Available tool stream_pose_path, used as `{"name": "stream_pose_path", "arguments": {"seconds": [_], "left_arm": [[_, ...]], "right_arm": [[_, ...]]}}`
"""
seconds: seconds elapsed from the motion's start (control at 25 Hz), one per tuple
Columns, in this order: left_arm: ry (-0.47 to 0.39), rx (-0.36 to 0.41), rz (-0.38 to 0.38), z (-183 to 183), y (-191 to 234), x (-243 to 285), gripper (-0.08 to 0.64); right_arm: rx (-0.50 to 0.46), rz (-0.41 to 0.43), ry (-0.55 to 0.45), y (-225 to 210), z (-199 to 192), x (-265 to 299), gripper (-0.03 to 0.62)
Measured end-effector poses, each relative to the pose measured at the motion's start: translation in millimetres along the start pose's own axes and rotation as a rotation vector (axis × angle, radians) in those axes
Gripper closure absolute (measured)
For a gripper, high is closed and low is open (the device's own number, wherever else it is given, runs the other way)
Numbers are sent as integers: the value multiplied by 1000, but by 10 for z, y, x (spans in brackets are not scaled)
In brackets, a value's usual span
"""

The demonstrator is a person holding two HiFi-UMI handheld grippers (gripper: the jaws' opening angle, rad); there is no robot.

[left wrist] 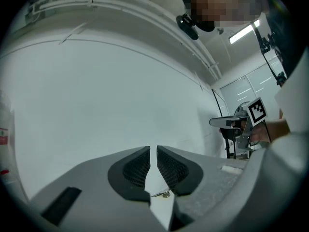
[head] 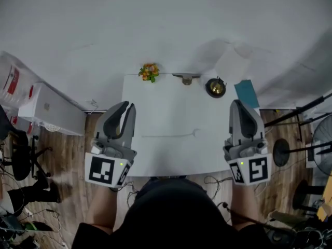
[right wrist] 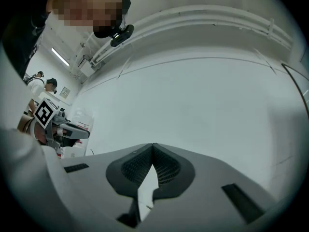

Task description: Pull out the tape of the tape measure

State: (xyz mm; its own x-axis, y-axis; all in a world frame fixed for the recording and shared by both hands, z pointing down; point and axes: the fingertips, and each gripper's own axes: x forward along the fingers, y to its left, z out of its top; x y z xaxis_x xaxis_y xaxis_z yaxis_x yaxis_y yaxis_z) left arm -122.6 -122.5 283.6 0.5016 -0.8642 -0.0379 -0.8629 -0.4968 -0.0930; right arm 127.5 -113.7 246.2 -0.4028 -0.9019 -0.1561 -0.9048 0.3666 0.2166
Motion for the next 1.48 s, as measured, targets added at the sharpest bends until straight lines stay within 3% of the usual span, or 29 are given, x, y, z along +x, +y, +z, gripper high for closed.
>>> {"name": "stream_pose_path", "arguments": {"seconds": [0.2,0.44,0.64,1.12,1.28,1.48], "left_arm": [[-56,2,-1,116,-23,-22,518],[15,6,-11,-35,-29,-62,520],[-40,-15,-8,99,-84,-69,520],[-37,-19,-4,65,-65,-156,520],[2,-9,-10,17,-55,-192,520],[-25,-17,-11,34,-48,-187,520]], "right_arm": [[13,-3,-2,3,-12,-29,588],[22,1,-3,9,-28,-55,589],[26,1,-6,14,-5,-98,589],[23,-3,0,57,-15,-156,589],[20,-5,2,58,14,-151,589],[14,-2,-2,94,15,-142,589]]}}
